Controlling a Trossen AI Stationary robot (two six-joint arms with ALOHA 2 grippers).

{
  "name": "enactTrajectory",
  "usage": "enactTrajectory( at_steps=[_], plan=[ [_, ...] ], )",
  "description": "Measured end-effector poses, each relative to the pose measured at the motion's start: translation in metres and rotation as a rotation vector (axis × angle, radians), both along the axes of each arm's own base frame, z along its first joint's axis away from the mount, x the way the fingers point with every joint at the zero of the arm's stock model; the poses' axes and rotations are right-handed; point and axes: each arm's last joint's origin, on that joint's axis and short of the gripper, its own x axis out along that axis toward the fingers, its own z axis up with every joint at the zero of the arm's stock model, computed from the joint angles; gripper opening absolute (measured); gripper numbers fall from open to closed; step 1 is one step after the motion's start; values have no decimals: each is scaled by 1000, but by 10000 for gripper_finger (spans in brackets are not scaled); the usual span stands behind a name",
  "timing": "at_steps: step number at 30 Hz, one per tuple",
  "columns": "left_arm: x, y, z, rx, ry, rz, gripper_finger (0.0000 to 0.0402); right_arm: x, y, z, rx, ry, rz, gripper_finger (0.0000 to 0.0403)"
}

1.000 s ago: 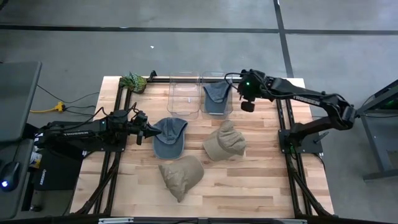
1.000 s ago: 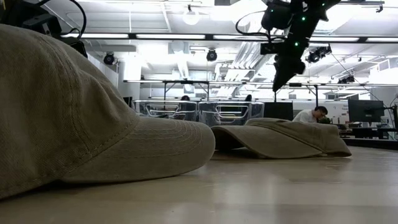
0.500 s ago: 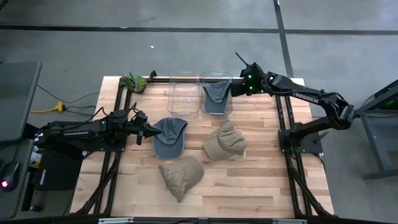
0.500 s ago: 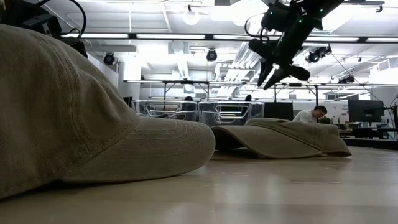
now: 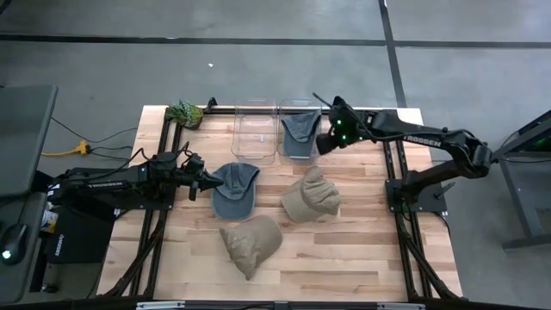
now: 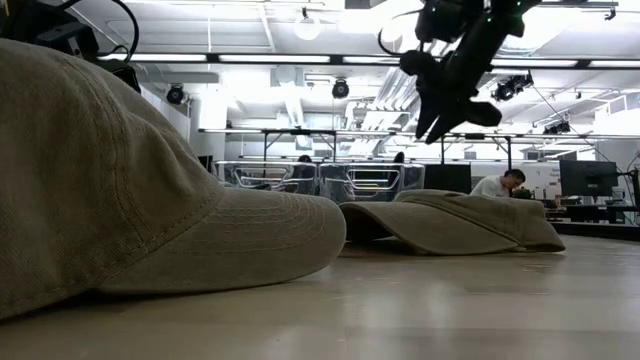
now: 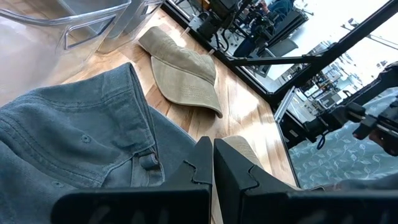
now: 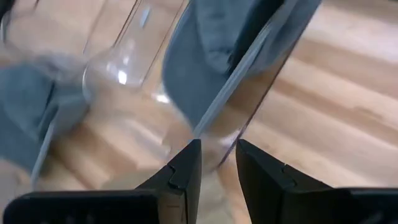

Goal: Pick & Place hat
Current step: Put the top brown cap into the left transparent bin

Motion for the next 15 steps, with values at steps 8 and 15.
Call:
enactTrajectory(
  at_steps=[8,15],
  plan=[
    [0,0,0,0,-1,0,0,0,33,8,47,-7,154,95],
    [0,0,0,0,0,0,0,5,71,8,-53,44,531,94]
  ],
)
